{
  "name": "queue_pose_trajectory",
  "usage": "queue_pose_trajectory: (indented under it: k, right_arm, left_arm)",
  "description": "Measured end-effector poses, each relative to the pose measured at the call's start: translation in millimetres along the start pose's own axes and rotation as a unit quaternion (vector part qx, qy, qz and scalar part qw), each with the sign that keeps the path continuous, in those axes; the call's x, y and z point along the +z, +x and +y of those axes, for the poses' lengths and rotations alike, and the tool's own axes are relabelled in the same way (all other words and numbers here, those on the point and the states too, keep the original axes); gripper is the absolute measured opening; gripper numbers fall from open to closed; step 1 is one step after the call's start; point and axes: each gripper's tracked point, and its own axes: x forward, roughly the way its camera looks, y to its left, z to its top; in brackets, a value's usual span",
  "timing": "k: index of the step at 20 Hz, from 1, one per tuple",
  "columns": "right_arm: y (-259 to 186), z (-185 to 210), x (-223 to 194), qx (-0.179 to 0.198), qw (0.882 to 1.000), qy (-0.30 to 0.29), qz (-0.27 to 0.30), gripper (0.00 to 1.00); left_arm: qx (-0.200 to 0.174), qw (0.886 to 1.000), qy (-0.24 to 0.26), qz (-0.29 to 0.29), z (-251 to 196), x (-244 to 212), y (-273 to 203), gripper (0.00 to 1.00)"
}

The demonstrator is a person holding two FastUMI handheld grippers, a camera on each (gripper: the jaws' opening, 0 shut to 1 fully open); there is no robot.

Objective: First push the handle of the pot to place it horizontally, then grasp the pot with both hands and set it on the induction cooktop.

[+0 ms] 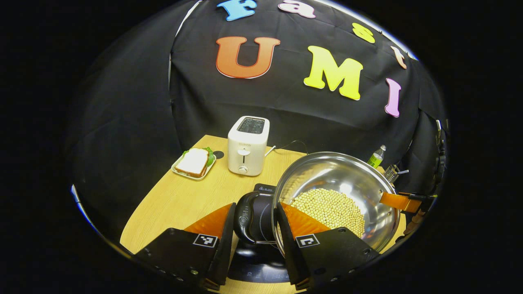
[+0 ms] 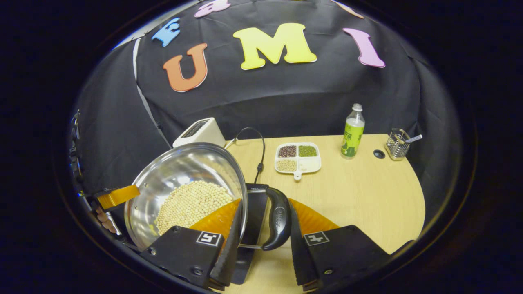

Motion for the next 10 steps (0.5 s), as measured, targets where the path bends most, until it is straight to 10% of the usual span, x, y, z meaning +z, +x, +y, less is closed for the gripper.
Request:
queue_pose_trajectory:
  k: [10]
  right_arm:
    - [48, 1, -13, -0.016, 1.0, -0.007, 0.006, 0.59]
  left_arm:
    - [-0.01, 1.0, -0.014, 0.02, 8, -15, 41, 0.54]
